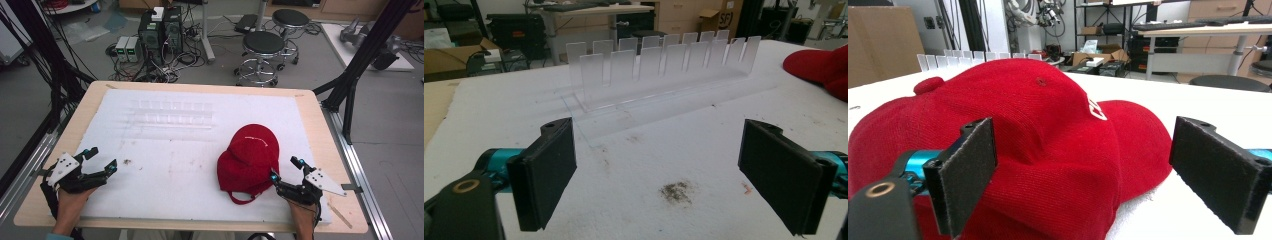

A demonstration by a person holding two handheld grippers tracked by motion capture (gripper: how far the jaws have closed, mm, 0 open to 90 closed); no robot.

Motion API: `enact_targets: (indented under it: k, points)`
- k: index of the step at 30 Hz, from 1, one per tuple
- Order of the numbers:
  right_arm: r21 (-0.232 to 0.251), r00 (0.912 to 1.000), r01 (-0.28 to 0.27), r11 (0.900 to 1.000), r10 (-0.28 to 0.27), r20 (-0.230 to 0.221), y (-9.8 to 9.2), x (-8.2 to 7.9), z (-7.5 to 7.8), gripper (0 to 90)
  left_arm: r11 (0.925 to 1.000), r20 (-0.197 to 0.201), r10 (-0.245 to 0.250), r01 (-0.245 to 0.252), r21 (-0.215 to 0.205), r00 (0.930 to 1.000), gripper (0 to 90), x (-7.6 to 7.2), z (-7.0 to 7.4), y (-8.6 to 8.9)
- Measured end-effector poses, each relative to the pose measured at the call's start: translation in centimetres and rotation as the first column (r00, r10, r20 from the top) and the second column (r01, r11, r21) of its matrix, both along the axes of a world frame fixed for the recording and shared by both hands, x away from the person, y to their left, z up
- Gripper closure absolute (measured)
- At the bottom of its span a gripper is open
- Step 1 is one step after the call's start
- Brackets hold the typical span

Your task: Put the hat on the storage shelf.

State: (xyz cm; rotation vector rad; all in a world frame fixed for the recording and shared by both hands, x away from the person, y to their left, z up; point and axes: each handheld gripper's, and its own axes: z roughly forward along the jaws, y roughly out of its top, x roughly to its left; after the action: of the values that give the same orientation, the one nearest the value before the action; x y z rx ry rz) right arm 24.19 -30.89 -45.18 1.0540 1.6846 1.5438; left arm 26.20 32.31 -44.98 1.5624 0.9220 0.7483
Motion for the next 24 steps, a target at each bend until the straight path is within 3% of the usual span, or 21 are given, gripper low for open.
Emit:
enact_targets:
  k: [18,24]
  points:
    - [0.026,1.0000,-0.004,1.000,0.004,-0.002,-0.20,-0.07,-0.01,10.6,1.0000,-0.002,0.006,-0.006,0.003,1.0000,15.7,0.03,0.01,-0.01]
    - [0.012,0.9995,-0.030,0.999,0.030,-0.006,-0.23,0.08,0.08,10.6,1.0000,0.000,0.007,-0.007,0.006,1.0000,15.7,0.01,0.01,-0.04]
